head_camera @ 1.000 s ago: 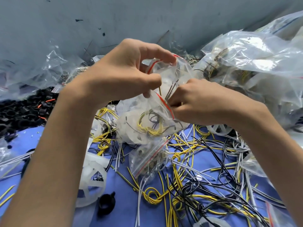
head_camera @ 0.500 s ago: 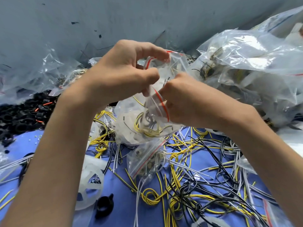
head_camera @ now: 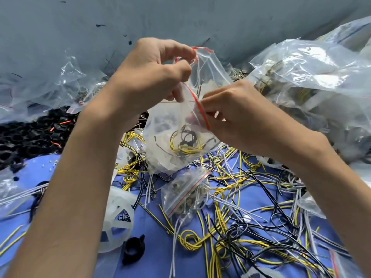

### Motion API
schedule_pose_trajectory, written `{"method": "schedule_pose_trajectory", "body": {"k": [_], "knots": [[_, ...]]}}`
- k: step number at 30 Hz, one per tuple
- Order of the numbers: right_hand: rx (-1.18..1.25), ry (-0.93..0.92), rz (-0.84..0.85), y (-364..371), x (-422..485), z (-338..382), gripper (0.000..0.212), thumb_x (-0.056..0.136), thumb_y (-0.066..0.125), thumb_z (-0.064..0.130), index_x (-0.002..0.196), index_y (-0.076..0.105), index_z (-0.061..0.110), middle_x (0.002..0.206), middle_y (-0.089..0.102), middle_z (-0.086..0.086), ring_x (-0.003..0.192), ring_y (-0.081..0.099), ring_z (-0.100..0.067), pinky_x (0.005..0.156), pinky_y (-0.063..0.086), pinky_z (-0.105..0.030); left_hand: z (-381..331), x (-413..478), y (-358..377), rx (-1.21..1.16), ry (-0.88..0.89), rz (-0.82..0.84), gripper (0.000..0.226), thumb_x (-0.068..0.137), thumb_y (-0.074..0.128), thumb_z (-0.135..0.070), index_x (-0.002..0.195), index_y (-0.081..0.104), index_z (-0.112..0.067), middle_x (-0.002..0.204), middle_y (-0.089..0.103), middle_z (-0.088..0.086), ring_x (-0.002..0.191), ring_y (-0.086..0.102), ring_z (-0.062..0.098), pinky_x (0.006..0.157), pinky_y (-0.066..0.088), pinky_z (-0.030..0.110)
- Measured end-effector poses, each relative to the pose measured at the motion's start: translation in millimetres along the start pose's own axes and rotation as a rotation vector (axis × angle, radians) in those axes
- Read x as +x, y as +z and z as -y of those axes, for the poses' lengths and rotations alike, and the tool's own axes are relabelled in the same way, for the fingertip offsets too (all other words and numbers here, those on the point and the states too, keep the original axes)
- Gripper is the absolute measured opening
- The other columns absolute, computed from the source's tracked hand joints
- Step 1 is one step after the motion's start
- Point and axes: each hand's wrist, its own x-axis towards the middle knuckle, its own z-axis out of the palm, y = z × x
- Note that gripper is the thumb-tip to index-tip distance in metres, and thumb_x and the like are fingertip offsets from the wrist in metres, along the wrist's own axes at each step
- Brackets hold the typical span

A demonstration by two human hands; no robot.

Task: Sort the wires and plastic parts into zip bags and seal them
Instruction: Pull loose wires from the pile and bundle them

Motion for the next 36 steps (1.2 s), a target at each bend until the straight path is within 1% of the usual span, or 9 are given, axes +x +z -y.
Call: {"method": "schedule_pose_trajectory", "body": {"k": [4, 8, 11, 16, 20, 22, 26, 31, 36], "knots": [[0.083, -0.090, -0.301, -5, 0, 8, 0.019, 0.091, 0.054, 0.010, 0.089, 0.071, 0.002, 0.089, 0.063, -0.014, 0.075, 0.057, -0.026, 0.071, 0.047, -0.036, 2, 5, -6, -0.031, -0.033, -0.117, 0.024, 0.086, 0.051, -0.002, 0.083, 0.063, -0.023, 0.079, 0.061, 0.007, 0.037, 0.046, 0.002, 0.046, 0.042, 0.014], [0.117, -0.157, -0.403, -17, -1, 14, 0.009, 0.085, 0.063, 0.008, 0.084, 0.071, 0.004, 0.081, 0.057, -0.009, 0.061, 0.050, -0.014, 0.062, 0.041, -0.018, 7, 11, -17, -0.085, -0.081, -0.292, 0.024, 0.083, 0.049, -0.004, 0.066, 0.058, -0.019, 0.050, 0.057, -0.006, 0.037, 0.046, 0.004, 0.045, 0.038, 0.014], [0.229, -0.216, -0.018, -15, -2, 18, 0.008, 0.079, 0.069, 0.017, 0.084, 0.072, 0.012, 0.071, 0.060, 0.006, 0.054, 0.050, 0.000, 0.058, 0.037, -0.007, 9, 11, -22, -0.132, -0.069, -0.390, 0.021, 0.080, 0.049, -0.006, 0.063, 0.055, -0.017, 0.042, 0.049, -0.011, 0.043, 0.053, 0.006, 0.047, 0.041, 0.015], [0.080, 0.100, 1.058, 33, -18, 21, 0.062, 0.078, 0.074, 0.019, 0.136, 0.050, 0.018, 0.125, 0.055, -0.008, 0.103, 0.046, -0.012, 0.095, 0.041, -0.032, 7, 11, -16, -0.251, -0.043, -0.365, 0.006, 0.074, 0.053, -0.011, 0.075, 0.055, -0.006, 0.070, 0.048, 0.007, 0.059, 0.061, 0.014, 0.060, 0.052, 0.020], [-0.054, 0.006, 0.850, 33, -15, 18, 0.038, 0.084, 0.069, 0.025, 0.119, 0.059, 0.036, 0.100, 0.059, 0.005, 0.087, 0.052, -0.012, 0.064, 0.042, -0.027, 5, 13, -6, -0.250, -0.078, -0.217, 0.002, 0.080, 0.057, -0.003, 0.079, 0.055, -0.002, 0.083, 0.054, 0.011, 0.071, 0.069, 0.014, 0.074, 0.057, 0.023], [-0.050, 0.010, 0.816, 32, -15, 17, 0.032, 0.087, 0.064, 0.026, 0.117, 0.058, 0.034, 0.085, 0.054, 0.009, 0.082, 0.051, -0.014, 0.069, 0.048, -0.033, 6, 14, -4, -0.242, -0.103, -0.188, 0.005, 0.087, 0.055, 0.001, 0.090, 0.056, -0.003, 0.089, 0.057, 0.012, 0.076, 0.069, 0.015, 0.075, 0.056, 0.021], [-0.119, 0.028, 0.883, 37, -18, 19, 0.050, 0.089, 0.060, 0.031, 0.135, 0.042, 0.035, 0.100, 0.038, 0.005, 0.097, 0.040, -0.014, 0.080, 0.042, -0.032, 9, 14, -3, -0.217, -0.135, -0.170, 0.013, 0.090, 0.055, -0.001, 0.103, 0.052, -0.004, 0.098, 0.059, 0.013, 0.075, 0.070, 0.013, 0.076, 0.056, 0.021], [-0.121, -0.013, 0.845, 36, -17, 19, 0.033, 0.090, 0.056, 0.038, 0.122, 0.050, 0.032, 0.114, 0.039, 0.002, 0.119, 0.033, -0.017, 0.088, 0.037, -0.033, 12, 14, -3, -0.118, -0.143, -0.158, 0.023, 0.091, 0.056, -0.009, 0.114, 0.053, -0.009, 0.102, 0.061, 0.009, 0.066, 0.069, 0.004, 0.063, 0.052, 0.013], [-0.110, 0.089, 0.934, 34, -18, 18, 0.068, 0.087, 0.063, 0.035, 0.143, 0.026, 0.028, 0.135, 0.046, 0.001, 0.120, 0.046, -0.022, 0.089, 0.044, -0.035, 14, 15, -1, -0.086, -0.149, -0.125, 0.018, 0.091, 0.057, -0.013, 0.108, 0.053, -0.018, 0.099, 0.061, -0.001, 0.062, 0.066, -0.001, 0.063, 0.051, 0.015]]}}
